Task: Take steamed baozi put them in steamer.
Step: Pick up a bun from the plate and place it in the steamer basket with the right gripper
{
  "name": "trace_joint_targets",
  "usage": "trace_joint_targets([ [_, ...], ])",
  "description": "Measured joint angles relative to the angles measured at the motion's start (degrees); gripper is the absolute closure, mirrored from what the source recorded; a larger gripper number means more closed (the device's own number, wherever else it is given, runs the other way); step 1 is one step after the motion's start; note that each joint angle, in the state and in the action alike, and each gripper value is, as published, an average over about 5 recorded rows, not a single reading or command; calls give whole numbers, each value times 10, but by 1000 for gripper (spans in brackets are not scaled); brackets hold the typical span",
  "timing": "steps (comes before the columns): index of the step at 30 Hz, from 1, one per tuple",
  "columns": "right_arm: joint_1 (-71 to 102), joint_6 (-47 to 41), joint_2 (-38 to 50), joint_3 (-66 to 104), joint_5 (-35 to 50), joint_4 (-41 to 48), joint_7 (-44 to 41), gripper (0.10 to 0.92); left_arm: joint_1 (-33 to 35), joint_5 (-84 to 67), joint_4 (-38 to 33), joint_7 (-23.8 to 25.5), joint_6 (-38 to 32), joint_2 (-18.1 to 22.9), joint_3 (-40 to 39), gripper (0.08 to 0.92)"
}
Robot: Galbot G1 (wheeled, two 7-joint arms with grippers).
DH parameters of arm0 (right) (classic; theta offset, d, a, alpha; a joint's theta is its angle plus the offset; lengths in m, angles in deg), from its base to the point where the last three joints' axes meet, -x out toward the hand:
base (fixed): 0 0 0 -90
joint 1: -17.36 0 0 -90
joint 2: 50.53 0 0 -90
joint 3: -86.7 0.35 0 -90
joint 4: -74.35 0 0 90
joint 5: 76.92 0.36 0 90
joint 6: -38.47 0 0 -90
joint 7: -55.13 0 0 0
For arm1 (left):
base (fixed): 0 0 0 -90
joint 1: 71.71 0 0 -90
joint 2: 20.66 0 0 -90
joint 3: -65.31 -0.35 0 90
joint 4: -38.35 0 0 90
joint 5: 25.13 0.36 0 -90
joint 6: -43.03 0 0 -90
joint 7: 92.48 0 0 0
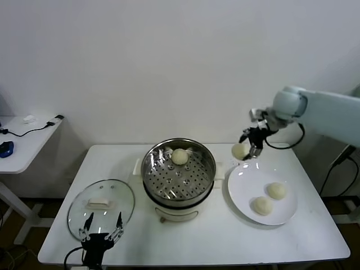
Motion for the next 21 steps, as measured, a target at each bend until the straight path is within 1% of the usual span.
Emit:
trace_joint_targets([
  [5,-37,-32,-48,-4,74,-44,30,296,-4,-3,-2,2,3,-3,0,177],
  [10,-43,-64,-111,-3,127,-61,65,296,-7,-5,-2,4,6,-3,-2,177],
  [15,-23,-86,-175,-2,153,-48,92,296,-9,-5,-2,4,5,-4,-3,177],
  [21,22,-99,-242,1,160,-1,114,296,-11,-7,2,5,4,-4,-1,177],
])
